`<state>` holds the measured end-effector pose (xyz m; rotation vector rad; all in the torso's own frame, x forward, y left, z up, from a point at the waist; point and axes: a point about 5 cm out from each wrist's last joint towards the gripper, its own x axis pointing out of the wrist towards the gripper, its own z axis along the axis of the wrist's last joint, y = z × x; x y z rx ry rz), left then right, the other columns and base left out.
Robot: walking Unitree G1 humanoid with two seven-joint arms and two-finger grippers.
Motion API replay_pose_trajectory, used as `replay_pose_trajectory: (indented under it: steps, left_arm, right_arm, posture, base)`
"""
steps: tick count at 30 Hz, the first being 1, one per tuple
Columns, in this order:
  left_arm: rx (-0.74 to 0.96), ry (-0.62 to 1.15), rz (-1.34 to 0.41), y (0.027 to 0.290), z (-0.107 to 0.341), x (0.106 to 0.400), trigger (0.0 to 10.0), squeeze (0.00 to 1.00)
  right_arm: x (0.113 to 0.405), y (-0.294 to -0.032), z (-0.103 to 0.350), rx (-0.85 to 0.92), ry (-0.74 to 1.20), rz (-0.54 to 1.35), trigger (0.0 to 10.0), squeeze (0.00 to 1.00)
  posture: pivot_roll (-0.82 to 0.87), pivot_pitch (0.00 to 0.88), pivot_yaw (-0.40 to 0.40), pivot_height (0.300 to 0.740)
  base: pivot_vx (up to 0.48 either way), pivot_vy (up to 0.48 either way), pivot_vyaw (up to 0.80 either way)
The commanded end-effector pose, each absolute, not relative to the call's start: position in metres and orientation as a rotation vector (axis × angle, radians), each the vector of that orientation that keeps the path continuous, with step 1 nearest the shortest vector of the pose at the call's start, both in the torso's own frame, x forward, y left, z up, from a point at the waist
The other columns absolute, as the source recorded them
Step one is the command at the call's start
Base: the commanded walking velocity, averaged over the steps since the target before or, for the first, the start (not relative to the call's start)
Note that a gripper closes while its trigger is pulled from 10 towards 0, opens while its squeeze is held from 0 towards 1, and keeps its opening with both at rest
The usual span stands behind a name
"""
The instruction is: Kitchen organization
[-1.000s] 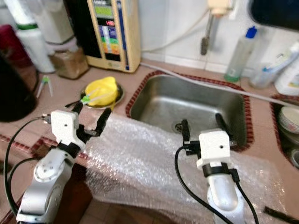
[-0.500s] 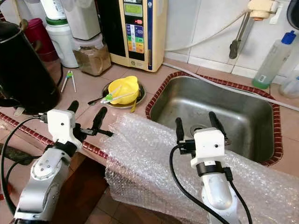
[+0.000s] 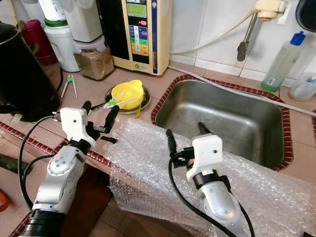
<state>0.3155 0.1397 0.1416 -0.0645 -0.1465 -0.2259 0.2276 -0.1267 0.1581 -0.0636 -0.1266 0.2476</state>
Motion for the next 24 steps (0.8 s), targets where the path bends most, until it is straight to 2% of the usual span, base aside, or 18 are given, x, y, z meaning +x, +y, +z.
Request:
replay_pose_trajectory:
  steps: [1,6,15,19,24]
  left_arm:
    - [-0.067,-0.156,-0.208,0.142,0.143,0.319,10.0,0.0]
    - [-0.102,-0.148,-0.178,0.146,0.138,0.329,10.0,0.0]
    - [-0.093,-0.17,-0.172,0.146,0.142,0.339,10.0,0.0]
    - [-0.081,-0.236,-0.169,0.149,0.157,0.333,10.0,0.0]
    - [-0.062,-0.257,-0.208,0.149,0.16,0.308,10.0,0.0]
  right_arm:
    - [0.225,-0.124,0.161,-0.055,-0.127,0.28,10.0,0.0]
    - [0.222,-0.12,0.164,-0.01,-0.13,0.323,10.0,0.0]
    - [0.223,-0.128,0.164,-0.054,-0.125,0.273,10.0,0.0]
    - [0.222,-0.131,0.164,-0.071,-0.125,0.246,10.0,0.0]
    - [0.223,-0.149,0.158,-0.097,-0.09,0.148,10.0,0.0]
  posture:
    - [-0.08,0.084,0.016,0.74]
    - [-0.1,0.086,0.022,0.74]
    - [-0.11,0.084,0.034,0.74]
    - [-0.11,0.084,0.039,0.74]
    - [-0.09,0.084,0.037,0.74]
  base:
    - [0.0,0.0,0.0]
    - [0.0,0.0,0.0]
    - [0.0,0.0,0.0]
    - [0.0,0.0,0.0]
    - [0.0,0.0,0.0]
